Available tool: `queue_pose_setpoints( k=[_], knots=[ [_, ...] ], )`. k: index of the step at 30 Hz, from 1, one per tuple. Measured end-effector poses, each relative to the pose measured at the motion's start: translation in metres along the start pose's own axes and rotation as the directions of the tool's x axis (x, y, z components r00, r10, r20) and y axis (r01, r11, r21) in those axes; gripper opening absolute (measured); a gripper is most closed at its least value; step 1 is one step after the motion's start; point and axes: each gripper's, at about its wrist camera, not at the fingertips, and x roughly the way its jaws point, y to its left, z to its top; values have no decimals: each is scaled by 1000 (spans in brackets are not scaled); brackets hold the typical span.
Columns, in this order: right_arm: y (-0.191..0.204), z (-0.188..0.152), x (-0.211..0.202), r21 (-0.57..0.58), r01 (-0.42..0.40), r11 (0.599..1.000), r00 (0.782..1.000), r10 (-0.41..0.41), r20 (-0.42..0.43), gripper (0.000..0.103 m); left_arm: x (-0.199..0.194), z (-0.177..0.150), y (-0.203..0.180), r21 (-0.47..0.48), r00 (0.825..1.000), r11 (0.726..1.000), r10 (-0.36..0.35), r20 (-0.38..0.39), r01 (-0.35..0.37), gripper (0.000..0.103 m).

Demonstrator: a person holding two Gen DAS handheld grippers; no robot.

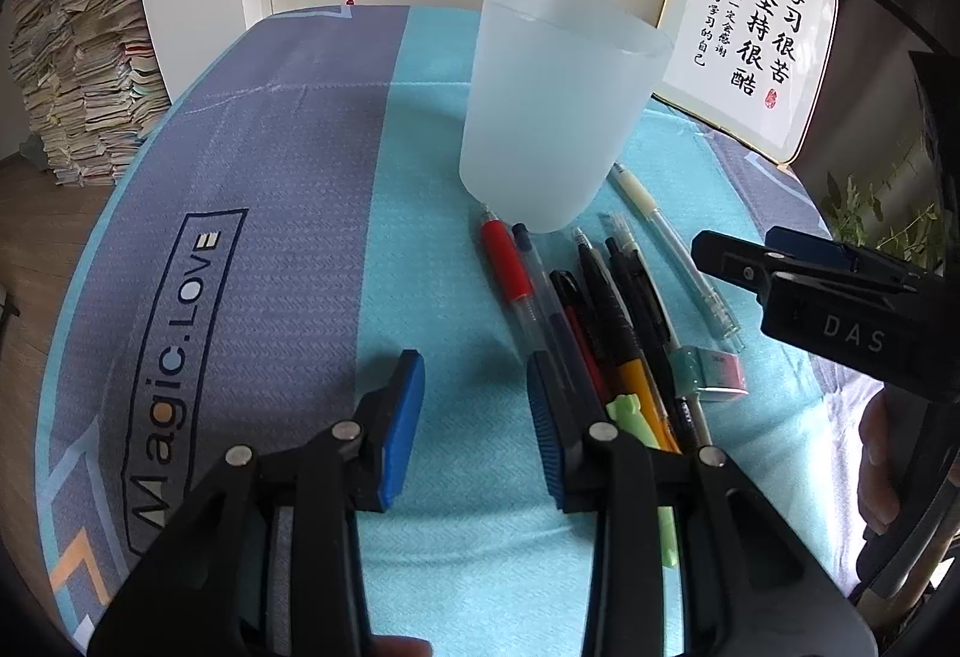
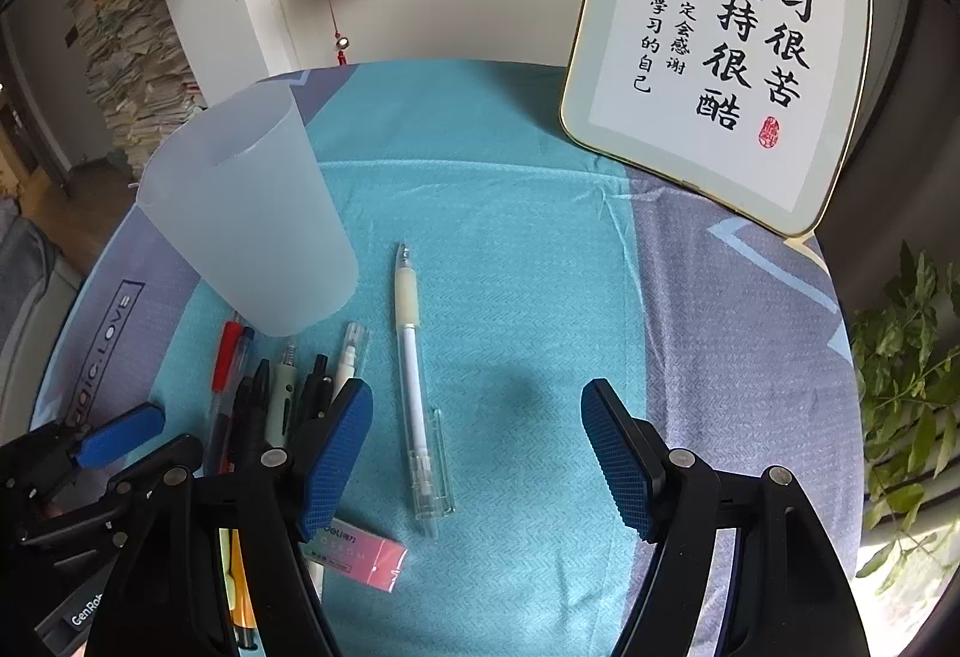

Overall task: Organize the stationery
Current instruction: 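Grasp the red pen with the left gripper while the right gripper grasps the clear mechanical pencil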

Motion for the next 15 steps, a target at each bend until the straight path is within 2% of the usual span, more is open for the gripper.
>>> queue_pose_setpoints(
  k=[3, 5, 9, 13, 15],
  knots=[
    [0, -1, -1, 6, -13, 1000, 1000, 13, 0, 74, -3, 0, 1, -13, 999, 999, -50, -3, 50, 35],
    [1, -2, -1, 5, -14, 1000, 1000, 14, 2, 74, -5, -1, 0, -18, 998, 998, -59, 6, 59, 37],
    [1, -4, -5, 9, -16, 1000, 1000, 16, 12, 74, -1, -1, -9, 23, 1000, 1000, 19, 19, -20, 41],
    [-2, -5, -7, 23, -13, 1000, 1000, 12, 15, 74, 4, 4, -2, 3, 999, 1000, 21, 28, -21, 50],
    [-2, -5, -8, 25, -10, 1000, 1000, 10, 14, 74, 3, 4, 2, -21, 1000, 1000, 13, 22, -12, 50]
  ],
)
